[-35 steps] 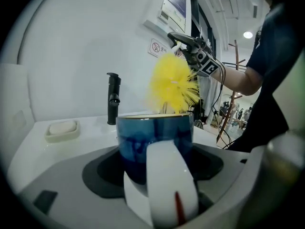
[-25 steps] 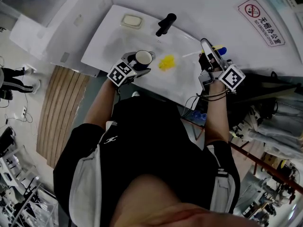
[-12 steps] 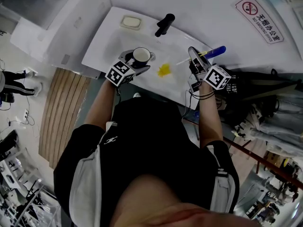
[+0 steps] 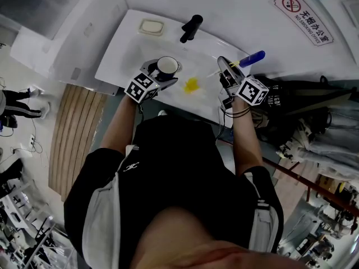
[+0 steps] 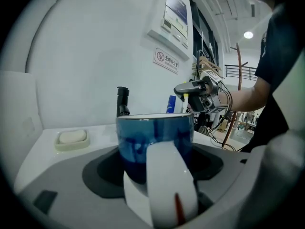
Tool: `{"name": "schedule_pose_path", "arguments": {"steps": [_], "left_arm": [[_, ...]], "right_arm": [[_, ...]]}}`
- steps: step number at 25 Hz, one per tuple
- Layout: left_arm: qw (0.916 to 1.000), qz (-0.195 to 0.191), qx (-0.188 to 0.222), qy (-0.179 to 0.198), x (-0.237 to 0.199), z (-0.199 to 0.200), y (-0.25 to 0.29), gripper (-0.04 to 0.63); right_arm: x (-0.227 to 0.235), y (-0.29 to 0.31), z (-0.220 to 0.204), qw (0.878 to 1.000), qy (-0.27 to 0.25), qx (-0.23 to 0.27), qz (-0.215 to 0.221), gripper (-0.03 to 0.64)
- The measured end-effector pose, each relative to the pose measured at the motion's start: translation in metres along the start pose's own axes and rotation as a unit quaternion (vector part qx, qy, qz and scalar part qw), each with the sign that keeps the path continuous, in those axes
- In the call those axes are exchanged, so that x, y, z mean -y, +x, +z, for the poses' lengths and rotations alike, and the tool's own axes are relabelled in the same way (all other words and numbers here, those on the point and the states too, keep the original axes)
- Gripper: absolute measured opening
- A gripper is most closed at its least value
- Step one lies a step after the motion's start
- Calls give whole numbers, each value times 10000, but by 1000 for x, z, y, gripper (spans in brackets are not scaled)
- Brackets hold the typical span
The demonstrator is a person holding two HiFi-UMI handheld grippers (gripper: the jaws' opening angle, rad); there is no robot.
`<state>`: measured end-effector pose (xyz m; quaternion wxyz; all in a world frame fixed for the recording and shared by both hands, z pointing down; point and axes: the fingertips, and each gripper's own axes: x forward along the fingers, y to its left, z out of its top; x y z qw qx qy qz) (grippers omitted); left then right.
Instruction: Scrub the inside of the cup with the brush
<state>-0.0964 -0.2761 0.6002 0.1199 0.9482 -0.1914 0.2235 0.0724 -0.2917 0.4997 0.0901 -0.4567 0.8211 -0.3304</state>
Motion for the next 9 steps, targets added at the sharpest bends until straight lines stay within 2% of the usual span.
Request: {"name": "schedule_pose_path", "arguments": {"steps": [9], "left_arm": [[9999,-137,-4,47,6,4,7,394]], "right_arm": [[5,-4,-2,9999,7,22,-139,6]]}}
